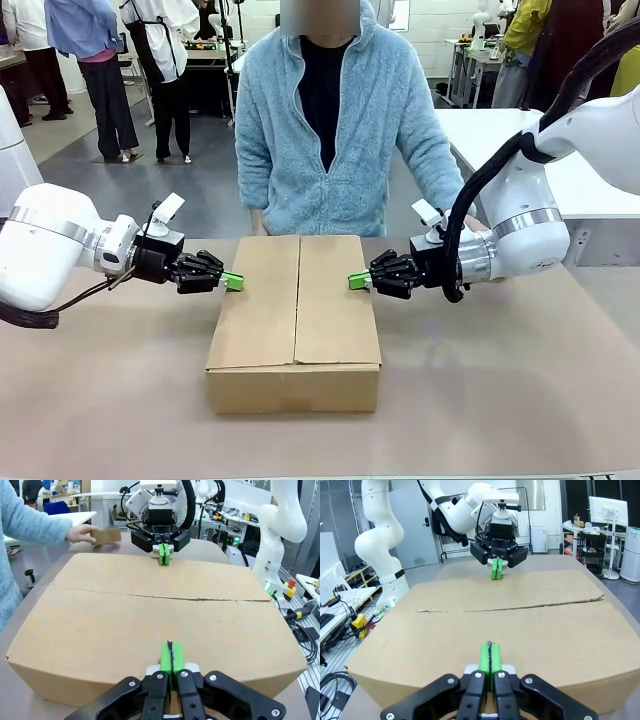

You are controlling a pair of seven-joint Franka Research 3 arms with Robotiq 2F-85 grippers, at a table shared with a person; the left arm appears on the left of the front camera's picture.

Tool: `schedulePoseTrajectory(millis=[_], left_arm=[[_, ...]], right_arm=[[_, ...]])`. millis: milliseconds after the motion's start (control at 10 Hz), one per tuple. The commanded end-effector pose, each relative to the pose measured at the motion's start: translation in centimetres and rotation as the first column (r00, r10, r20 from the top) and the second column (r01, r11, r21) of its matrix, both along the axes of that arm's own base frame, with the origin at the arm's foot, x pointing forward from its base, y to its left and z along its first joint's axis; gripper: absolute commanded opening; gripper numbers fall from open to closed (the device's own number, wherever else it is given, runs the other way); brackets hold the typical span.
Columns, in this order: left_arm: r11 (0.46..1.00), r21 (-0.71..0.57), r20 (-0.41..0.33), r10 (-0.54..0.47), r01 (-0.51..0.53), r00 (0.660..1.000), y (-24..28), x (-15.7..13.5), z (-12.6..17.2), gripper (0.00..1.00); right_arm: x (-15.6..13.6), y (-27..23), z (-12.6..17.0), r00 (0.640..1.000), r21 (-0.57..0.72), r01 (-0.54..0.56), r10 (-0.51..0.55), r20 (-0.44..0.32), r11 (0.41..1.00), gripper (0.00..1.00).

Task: Wrap the clocks to prevent damage.
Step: After the human seals the box with tape, release both hands from the side flaps of the Package Box.

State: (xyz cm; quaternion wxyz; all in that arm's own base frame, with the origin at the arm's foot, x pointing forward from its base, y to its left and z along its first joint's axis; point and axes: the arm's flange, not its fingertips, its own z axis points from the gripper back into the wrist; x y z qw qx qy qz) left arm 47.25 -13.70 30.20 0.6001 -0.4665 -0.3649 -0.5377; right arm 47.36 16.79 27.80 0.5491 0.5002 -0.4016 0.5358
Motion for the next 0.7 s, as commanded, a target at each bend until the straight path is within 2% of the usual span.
schedulePoseTrajectory(millis=[0, 600], left_arm=[[1.000, 0.005, 0.001, -0.002, 0.002, 1.000, -0.11, -0.10, -0.30, 0.00], [1.000, 0.005, 0.001, -0.002, 0.002, 1.000, -0.11, -0.10, -0.30, 0.00]], right_arm=[[0.00, 0.05, -0.32, 1.000, -0.007, 0.006, -0.006, -0.005, 1.000, 0.01], [0.00, 0.05, -0.32, 1.000, -0.007, 0.006, -0.006, -0.005, 1.000, 0.01]])
